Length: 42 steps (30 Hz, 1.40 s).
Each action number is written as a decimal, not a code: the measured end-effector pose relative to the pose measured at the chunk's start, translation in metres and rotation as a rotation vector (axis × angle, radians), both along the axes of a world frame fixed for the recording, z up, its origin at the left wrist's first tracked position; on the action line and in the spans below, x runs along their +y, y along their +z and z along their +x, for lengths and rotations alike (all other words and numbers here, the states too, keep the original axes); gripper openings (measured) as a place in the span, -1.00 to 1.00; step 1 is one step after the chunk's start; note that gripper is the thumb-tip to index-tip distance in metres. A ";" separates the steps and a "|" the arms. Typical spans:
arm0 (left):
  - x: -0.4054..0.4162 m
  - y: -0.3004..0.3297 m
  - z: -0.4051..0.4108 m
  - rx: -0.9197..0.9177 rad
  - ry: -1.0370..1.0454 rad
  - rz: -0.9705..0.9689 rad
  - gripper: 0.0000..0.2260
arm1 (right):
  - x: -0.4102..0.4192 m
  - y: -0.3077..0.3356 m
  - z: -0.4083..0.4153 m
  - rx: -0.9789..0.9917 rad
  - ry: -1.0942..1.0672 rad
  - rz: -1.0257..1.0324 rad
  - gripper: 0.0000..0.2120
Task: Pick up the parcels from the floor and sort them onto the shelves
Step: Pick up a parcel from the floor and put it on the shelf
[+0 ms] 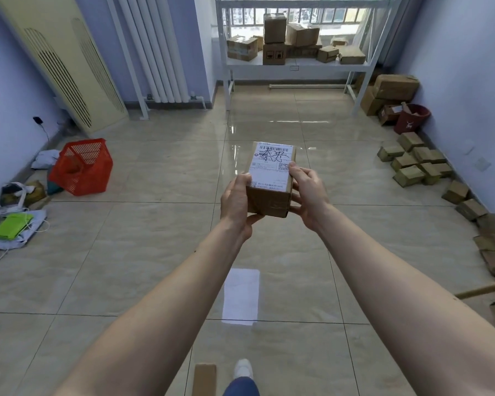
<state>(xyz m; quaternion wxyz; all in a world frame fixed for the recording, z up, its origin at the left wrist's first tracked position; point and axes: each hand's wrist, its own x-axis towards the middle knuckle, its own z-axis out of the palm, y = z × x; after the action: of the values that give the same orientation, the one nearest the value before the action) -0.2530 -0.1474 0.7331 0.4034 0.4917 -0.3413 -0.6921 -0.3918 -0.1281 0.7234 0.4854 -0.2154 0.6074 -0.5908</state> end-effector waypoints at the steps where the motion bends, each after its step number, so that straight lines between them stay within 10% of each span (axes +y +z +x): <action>1: -0.009 0.000 -0.004 -0.010 -0.011 -0.001 -0.83 | -0.009 0.000 -0.005 -0.001 -0.006 0.002 -0.62; 16: -0.192 0.021 -0.052 -0.122 -0.142 -0.101 -0.46 | -0.188 0.024 -0.062 0.051 -0.065 -0.069 -0.64; 42: -0.516 0.026 -0.171 -0.170 -0.141 -0.164 -0.65 | -0.525 0.028 -0.184 0.057 0.027 -0.065 -0.75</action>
<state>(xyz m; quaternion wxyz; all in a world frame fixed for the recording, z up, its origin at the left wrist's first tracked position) -0.4236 -0.6637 0.7596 0.3621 0.4886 -0.4636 -0.6444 -0.5757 -0.6531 0.7512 0.4686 -0.2562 0.5984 -0.5972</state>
